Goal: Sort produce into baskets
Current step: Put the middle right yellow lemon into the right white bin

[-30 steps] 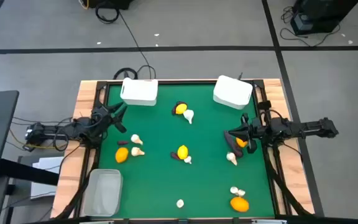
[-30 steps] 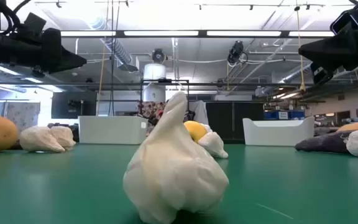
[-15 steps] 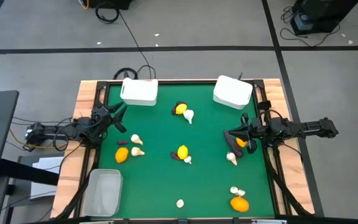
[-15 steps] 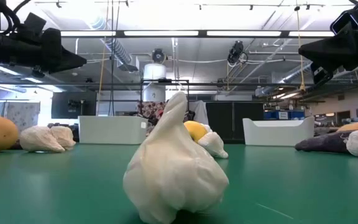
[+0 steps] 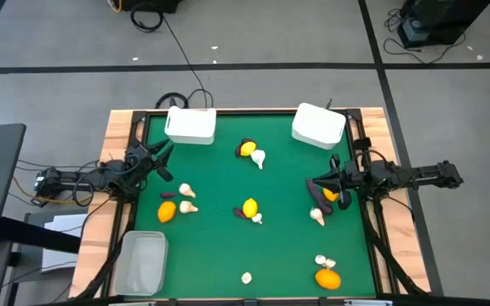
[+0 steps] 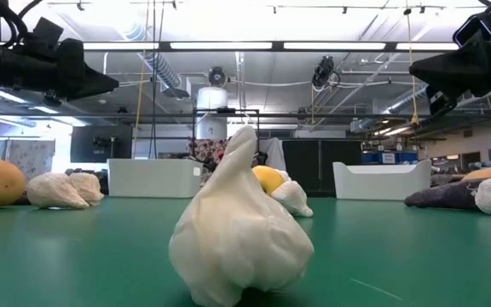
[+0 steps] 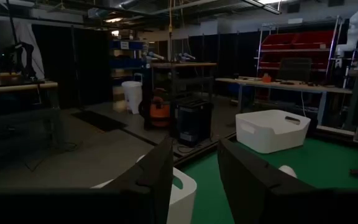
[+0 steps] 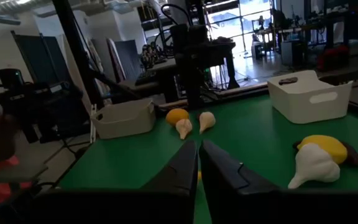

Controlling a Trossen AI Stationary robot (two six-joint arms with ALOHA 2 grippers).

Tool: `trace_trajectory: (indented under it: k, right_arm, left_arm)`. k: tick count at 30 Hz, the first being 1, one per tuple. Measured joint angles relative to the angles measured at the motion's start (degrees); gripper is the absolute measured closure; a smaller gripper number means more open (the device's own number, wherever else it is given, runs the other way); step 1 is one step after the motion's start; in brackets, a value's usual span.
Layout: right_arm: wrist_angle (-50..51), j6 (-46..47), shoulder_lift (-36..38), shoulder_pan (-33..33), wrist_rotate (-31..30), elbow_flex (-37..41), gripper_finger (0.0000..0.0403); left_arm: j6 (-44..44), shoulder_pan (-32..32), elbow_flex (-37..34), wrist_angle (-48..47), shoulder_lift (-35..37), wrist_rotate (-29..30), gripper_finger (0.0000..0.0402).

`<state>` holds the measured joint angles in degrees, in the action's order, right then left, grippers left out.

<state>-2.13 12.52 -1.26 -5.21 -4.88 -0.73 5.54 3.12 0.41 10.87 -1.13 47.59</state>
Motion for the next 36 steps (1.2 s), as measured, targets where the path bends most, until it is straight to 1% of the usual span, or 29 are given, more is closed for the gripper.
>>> trace_trajectory:
  k: [4, 11, 14, 17, 21, 22, 23, 24, 26, 27, 28, 29, 30, 31, 33, 36]
  right_arm:
    - [-0.82, -6.77, 0.00, 0.00, -0.97, -0.02, 0.0369]
    - [-0.81, -6.64, 0.00, 0.00, -1.26, -0.02, 0.0369]
    - [-1.02, -6.68, 0.00, 0.00, -1.50, -0.01, 0.0369]
    - [-5.96, -8.36, -0.28, 0.04, -1.73, 0.18, 0.0369]
    - [-13.24, -5.73, -0.28, 0.06, -2.15, 0.21, 0.0369]
    - [-15.68, -7.18, -0.30, 0.13, -4.27, 0.27, 0.0369]
    - [-18.59, -10.08, -0.46, 0.38, -8.60, 0.31, 0.0369]
    - [-21.57, -13.26, -0.63, 0.67, -14.49, 0.28, 0.0369]
    - [-23.64, -15.56, -0.64, 1.09, -24.86, 0.24, 0.0369]
    - [-23.20, -15.19, -0.91, 1.35, -29.84, 0.24, 0.0369]
    - [-22.17, -13.97, -1.29, 1.62, -33.57, 0.24, 0.0369]
    - [-20.07, -11.85, -1.65, 1.87, -36.32, 0.23, 0.0369]
    - [-16.90, -9.30, -2.18, 2.08, -37.45, -0.03, 0.0369]
    - [-13.47, -6.35, -3.00, 2.24, -37.09, -0.54, 0.0369]
    - [-6.41, 0.37, -5.14, 2.69, -33.75, -2.34, 0.0369]
    - [0.30, 7.47, -9.51, 3.53, -23.01, -6.25, 0.0369]
  left_arm:
    - [-0.02, 0.00, 0.01, -0.01, 0.00, 0.00, 0.0270]
    - [-0.01, -0.01, 0.02, 0.07, 0.00, -0.01, 0.0270]
    - [-0.02, -0.01, 0.02, 2.21, 0.00, -0.02, 0.0270]
    - [-0.18, -0.01, 0.00, 3.43, 0.01, -0.02, 0.0270]
    - [-1.38, -0.01, 0.01, 3.39, 0.00, -0.02, 0.0270]
    - [-2.44, 0.00, 0.01, 3.41, 0.01, -0.02, 0.0270]
    - [-3.71, 0.00, 0.01, 3.49, 0.01, -0.02, 0.0270]
    - [-4.28, -0.01, 0.02, 3.79, 0.01, -0.01, 0.0270]
    - [-2.62, -0.25, 0.02, 6.23, -0.02, 0.00, 0.0270]
    - [-1.44, -0.38, 0.00, 7.29, 0.02, 0.05, 0.0270]
    - [-0.33, -0.49, 0.02, 8.21, 0.04, 0.15, 0.0270]
    - [0.35, -0.49, 0.00, 8.98, 0.01, 0.27, 0.0270]
    - [0.32, -0.49, 0.02, 9.82, 0.00, 0.45, 0.0270]
    - [-0.11, -0.49, 0.02, 10.47, 0.01, 0.61, 0.0270]
    - [-1.80, -0.49, 0.00, 10.82, 0.02, 0.73, 0.0270]
    - [-5.61, -0.51, 0.02, 10.14, -0.92, 0.14, 0.0270]
